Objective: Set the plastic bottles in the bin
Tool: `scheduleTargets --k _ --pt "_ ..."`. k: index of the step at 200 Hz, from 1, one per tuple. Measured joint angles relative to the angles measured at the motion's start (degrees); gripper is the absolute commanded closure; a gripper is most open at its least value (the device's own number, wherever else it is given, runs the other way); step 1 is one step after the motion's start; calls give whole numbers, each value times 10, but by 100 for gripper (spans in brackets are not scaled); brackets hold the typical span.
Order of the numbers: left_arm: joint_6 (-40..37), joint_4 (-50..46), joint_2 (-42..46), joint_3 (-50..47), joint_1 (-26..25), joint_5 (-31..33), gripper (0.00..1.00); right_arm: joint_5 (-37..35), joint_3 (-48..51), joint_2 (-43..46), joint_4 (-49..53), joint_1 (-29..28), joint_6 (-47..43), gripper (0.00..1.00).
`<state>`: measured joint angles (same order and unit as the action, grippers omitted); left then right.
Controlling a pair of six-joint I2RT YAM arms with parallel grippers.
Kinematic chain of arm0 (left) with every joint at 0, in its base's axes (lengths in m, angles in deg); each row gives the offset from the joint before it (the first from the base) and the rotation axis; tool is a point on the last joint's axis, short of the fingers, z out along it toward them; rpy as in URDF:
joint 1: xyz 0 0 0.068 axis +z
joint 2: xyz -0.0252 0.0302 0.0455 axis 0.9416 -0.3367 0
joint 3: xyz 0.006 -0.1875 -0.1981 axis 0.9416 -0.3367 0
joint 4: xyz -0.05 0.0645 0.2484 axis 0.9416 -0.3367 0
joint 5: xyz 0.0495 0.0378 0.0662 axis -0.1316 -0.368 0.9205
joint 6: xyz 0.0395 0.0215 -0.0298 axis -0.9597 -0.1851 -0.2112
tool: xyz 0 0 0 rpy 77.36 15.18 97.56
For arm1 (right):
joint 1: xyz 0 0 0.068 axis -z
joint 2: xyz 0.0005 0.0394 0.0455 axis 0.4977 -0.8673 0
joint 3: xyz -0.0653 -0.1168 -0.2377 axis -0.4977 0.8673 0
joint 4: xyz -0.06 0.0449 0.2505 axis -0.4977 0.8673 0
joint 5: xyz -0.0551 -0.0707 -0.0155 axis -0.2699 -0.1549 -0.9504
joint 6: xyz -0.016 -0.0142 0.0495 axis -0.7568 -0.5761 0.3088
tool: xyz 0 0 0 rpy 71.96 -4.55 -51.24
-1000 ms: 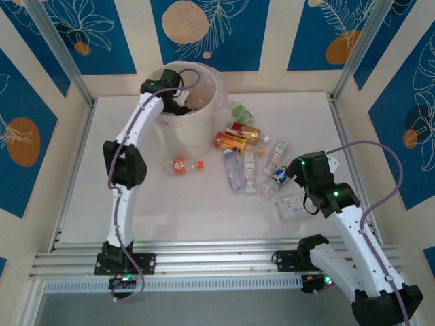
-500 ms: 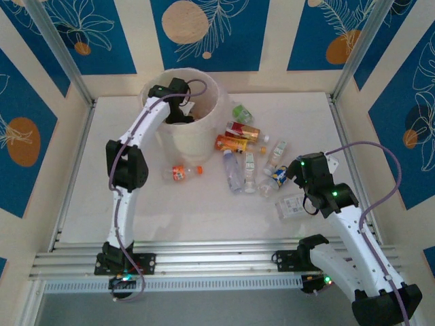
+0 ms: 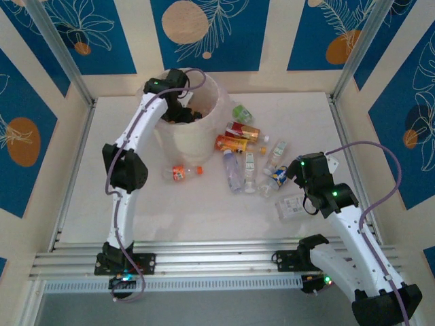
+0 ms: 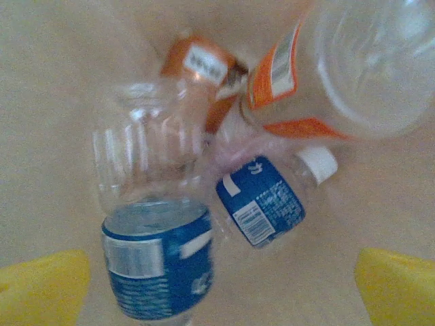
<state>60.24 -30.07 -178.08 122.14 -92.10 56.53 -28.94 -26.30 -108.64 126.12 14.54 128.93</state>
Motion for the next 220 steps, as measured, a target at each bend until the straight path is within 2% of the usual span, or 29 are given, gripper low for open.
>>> scheduleTargets --k 31,90,139,182,220 --pt "0 2 21 33 0 9 0 -5 -9 -16 36 2 16 1" --pt "0 11 116 20 0 26 0 -5 -41 -45 164 23 109 1" --pt "0 70 245 -111 -10 32 1 35 -15 -35 210 45 168 1" --pt "2 154 365 -264 -34 43 1 107 56 -33 155 62 189 1" --pt "17 231 453 -376 -36 44 0 134 75 -53 100 77 196 1"
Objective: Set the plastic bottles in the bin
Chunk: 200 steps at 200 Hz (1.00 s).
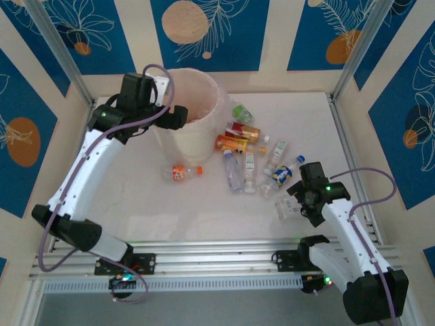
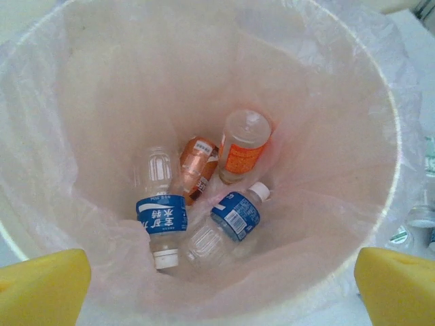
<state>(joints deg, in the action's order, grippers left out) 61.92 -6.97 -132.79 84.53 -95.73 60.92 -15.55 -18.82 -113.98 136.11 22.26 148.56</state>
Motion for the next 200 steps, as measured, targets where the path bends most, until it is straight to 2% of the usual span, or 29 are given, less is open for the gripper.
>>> scheduleTargets --k 56,200 --pt "12 50 27 -33 0 0 1 21 29 -25 -67 24 5 1" --pt "16 65 27 -46 0 -10 0 49 43 -146 -187 79 -12 1"
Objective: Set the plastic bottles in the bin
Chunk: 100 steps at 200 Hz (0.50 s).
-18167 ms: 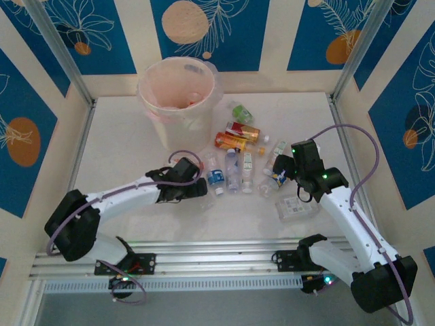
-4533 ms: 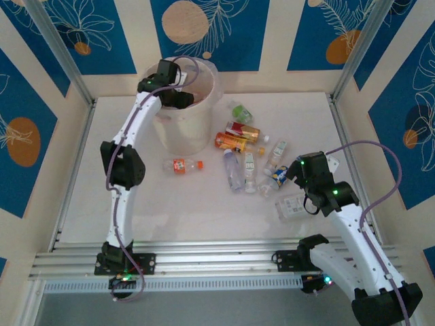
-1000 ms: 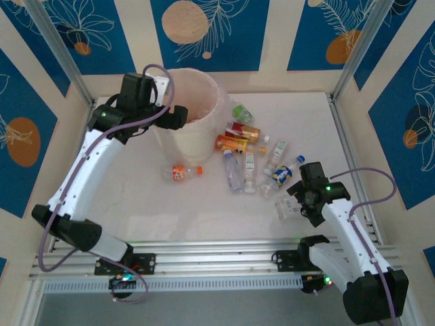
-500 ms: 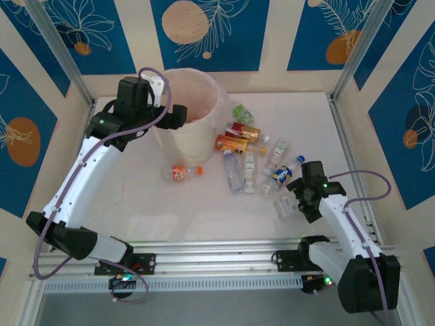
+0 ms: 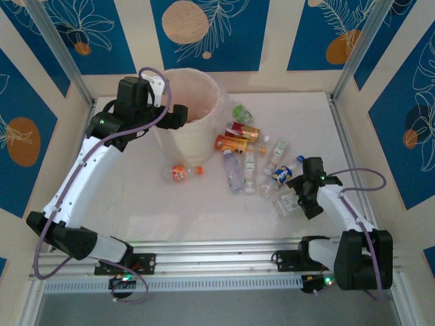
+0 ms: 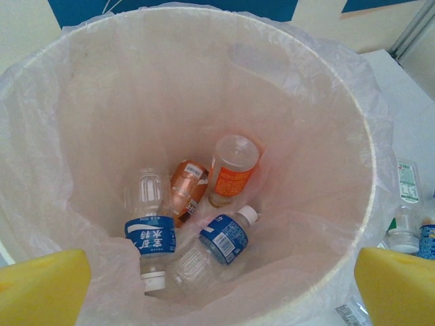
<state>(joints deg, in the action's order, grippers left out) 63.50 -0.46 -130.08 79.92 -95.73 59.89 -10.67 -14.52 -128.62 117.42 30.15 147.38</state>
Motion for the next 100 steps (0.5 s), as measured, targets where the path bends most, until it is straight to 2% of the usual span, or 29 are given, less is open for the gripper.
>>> scheduleTargets --k 48,100 --pt "0 0 0 0 0 0 1 4 0 -47 -28 6 -6 1" --pt "1 0 0 0 0 -1 0 11 0 -59 -40 7 -10 18"
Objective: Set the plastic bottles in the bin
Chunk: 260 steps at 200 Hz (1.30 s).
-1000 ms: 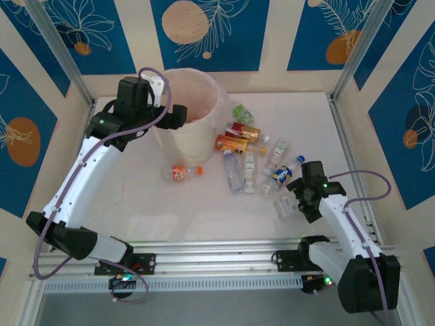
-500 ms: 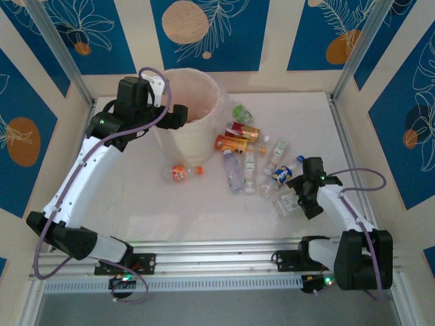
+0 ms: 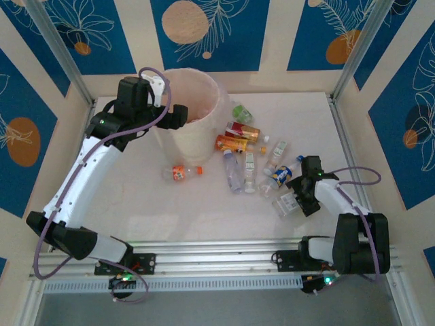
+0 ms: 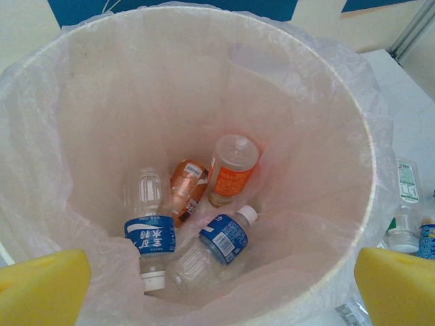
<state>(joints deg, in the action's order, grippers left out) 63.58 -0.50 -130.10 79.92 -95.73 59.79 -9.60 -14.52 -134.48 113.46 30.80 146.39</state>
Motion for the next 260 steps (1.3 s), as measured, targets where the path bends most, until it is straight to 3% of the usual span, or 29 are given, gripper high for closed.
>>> scheduleTargets --k 71,137,260 --pt "3 7 -3 -10 -1 -29 1 -7 -16 129 68 7 -12 24" --pt "21 30 -4 -33 -46 -118 0 18 -104 244 83 -17 -60 25" --pt "26 141 -95 -48 -221 -232 0 46 -253 146 -89 -177 -103 24"
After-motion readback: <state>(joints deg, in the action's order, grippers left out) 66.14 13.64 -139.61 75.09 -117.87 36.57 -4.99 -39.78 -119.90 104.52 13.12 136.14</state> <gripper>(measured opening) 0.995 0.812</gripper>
